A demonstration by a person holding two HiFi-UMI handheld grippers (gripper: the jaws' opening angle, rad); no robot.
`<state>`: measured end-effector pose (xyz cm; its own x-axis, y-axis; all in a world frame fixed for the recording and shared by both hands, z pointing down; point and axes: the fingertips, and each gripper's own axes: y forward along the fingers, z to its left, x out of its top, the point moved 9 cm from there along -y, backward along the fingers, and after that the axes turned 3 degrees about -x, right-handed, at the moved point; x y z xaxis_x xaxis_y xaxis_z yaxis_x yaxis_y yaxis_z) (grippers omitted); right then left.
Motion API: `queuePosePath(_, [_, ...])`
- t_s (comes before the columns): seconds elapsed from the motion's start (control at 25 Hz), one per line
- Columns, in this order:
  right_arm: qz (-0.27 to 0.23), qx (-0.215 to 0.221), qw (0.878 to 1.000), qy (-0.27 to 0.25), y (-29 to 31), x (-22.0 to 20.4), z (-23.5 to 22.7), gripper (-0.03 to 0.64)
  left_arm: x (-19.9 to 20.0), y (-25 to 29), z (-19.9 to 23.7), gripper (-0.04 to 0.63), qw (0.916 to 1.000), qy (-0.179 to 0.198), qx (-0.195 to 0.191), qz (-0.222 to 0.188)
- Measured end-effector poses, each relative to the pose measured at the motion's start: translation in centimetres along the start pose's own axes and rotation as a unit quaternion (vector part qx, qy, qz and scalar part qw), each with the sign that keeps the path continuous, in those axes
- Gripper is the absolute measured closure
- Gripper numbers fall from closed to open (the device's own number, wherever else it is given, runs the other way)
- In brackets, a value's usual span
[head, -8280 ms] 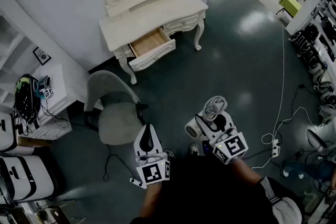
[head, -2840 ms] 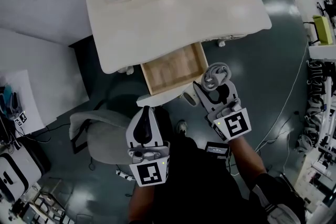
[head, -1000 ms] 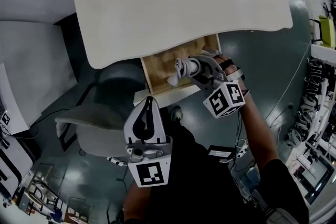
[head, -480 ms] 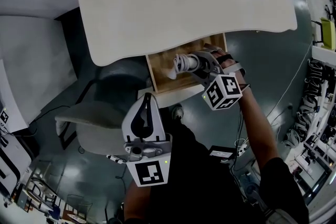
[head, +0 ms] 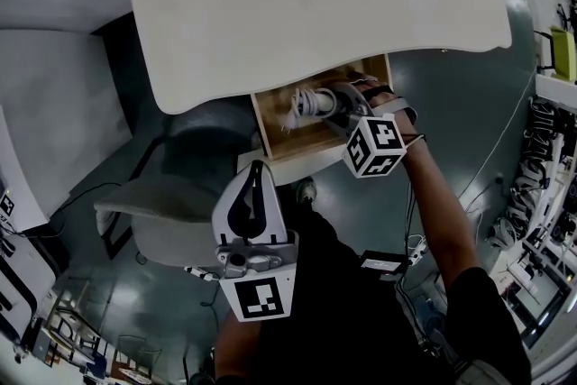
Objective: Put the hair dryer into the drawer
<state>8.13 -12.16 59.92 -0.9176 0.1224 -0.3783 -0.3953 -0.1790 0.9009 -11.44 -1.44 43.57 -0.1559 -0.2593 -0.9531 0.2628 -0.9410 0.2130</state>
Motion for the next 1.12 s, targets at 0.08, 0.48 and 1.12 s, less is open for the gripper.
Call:
queuePosePath(0.08, [0.008,0.006,1.0,-0.002,0.5,0.0,0.0,0.403,0.0,0.1,0.1,0.572,1.0,0.0,0.0,0.0])
queuePosePath(0.48, [0.048,0.034,0.998,-0.016,3.2,-0.4,0.2,0.403,-0.4,0.2,0.6,0.572,1.0,0.0,0.006,0.004])
queuePosePath(1.12, [0.094,0.069,0.992,-0.038,5.3,0.0,0.3,0.403,-0.9,0.5,0.6,0.572,0.9998,-0.005,0.014,0.013])
